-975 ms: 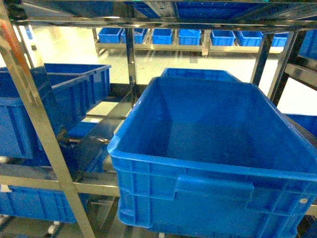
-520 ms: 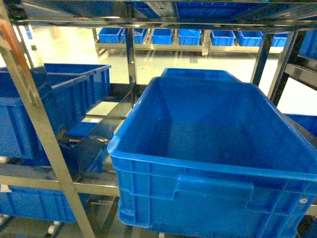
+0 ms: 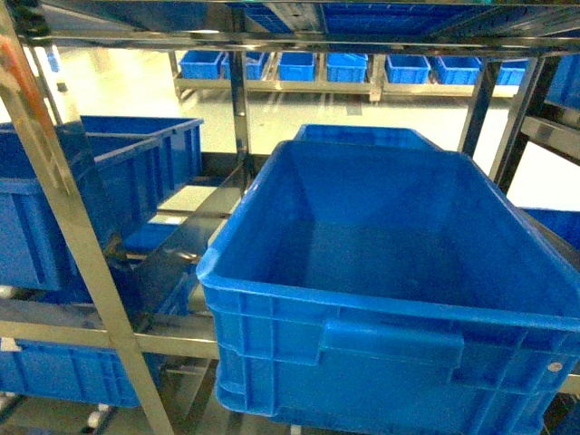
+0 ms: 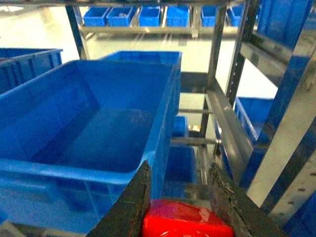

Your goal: Pick red block from blue box to shelf

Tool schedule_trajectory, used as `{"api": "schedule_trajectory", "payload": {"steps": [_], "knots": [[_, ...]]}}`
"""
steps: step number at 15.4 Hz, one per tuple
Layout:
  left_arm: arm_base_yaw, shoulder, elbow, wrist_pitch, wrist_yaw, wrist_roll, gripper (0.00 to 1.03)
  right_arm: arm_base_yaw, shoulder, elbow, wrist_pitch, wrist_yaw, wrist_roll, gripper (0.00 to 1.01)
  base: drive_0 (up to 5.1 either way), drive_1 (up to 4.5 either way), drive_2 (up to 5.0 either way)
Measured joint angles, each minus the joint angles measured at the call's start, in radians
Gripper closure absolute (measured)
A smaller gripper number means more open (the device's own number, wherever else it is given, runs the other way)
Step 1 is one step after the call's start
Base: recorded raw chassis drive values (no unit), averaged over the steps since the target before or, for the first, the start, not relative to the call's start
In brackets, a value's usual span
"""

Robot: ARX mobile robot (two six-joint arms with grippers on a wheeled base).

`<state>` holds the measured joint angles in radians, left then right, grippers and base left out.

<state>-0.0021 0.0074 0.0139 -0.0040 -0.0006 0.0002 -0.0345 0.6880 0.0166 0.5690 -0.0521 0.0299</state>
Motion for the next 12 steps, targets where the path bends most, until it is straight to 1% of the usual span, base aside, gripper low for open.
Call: {"api": "schedule_trajectory", "payload": {"steps": [1,2,4,5,6,7,8,9,11,12], "knots": [[0.000,0.000,0.000,0.000,0.000,0.000,0.05,-0.005,0.014,0.003,-0.037,-0.018,0.021,0.73,0.0,0.00,0.0],[0.000,0.000,0.000,0.000,0.000,0.000,0.05,0.007,0.042,0.009,-0.015,-0.021,0.032,0.73,0.0,0.00,0.0],[0.000,0.000,0.000,0.000,0.000,0.000,0.05,0.065,0.174,0.064,0.111,-0.054,0.034,0.73,0.0,0.00,0.0],[0.000,0.000,0.000,0.000,0.000,0.000,0.05,0.085,0.266,0.113,0.180,-0.084,0.032,0.73,0.0,0.00,0.0],[0.000,0.000,0.000,0.000,0.000,0.000,0.05,0.110,0.378,0.167,0.259,-0.103,0.024,0.73,0.0,0.00,0.0],[0.000,0.000,0.000,0.000,0.000,0.000,0.05,0.130,0.467,0.201,0.304,-0.115,0.016,0.73,0.0,0.00,0.0],[0.000,0.000,0.000,0.000,0.000,0.000,0.05,0.139,0.552,0.225,0.331,-0.140,0.002,0.73,0.0,0.00,0.0],[0.000,0.000,0.000,0.000,0.000,0.000,0.05,0.141,0.635,0.250,0.376,-0.156,-0.005,0.73,0.0,0.00,0.0],[0.000,0.000,0.000,0.000,0.000,0.000,0.05,0.172,0.791,0.298,0.525,-0.159,-0.027,0.73,0.0,0.00,0.0],[0.000,0.000,0.000,0.000,0.000,0.000,0.05,0.180,0.855,0.312,0.567,-0.158,-0.032,0.73,0.0,0.00,0.0]]}}
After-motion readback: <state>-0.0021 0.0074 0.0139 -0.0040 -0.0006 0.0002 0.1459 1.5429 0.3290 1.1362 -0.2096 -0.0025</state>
